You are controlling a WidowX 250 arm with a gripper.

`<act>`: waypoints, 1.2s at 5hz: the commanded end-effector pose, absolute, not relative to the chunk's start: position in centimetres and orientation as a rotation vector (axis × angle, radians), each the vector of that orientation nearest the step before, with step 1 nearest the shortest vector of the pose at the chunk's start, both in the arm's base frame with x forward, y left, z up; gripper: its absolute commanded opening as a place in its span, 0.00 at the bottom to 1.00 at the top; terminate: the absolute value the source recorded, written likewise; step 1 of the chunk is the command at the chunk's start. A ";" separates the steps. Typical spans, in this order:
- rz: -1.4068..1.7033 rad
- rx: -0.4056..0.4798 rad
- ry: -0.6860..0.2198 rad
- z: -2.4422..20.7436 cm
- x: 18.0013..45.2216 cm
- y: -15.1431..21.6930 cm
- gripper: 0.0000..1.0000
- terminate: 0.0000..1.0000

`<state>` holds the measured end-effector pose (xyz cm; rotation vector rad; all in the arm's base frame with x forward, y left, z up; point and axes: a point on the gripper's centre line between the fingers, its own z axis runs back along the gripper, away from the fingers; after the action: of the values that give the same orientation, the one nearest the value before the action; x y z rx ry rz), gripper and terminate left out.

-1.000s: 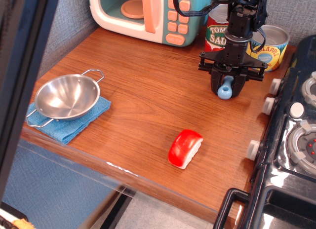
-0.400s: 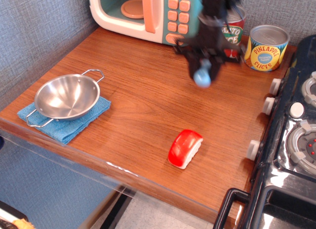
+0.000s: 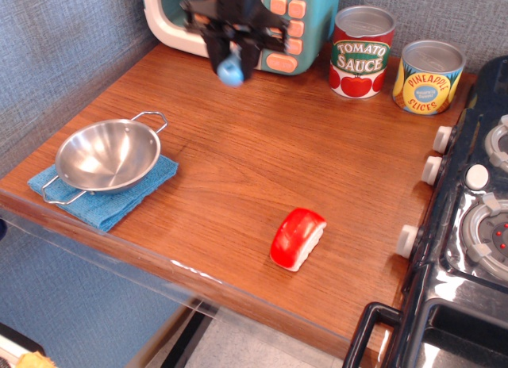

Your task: Put the spoon above the bowl.

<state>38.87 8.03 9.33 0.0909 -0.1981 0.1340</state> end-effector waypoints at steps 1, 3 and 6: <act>0.103 0.150 -0.175 9.7 39.9 17.4 0.00 0.00; 0.092 0.121 -0.108 7.7 38.7 20.6 0.00 0.00; 0.084 0.100 -0.042 4.0 37.3 19.9 0.00 0.00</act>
<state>36.79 19.85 2.33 0.0805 -0.0057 0.0955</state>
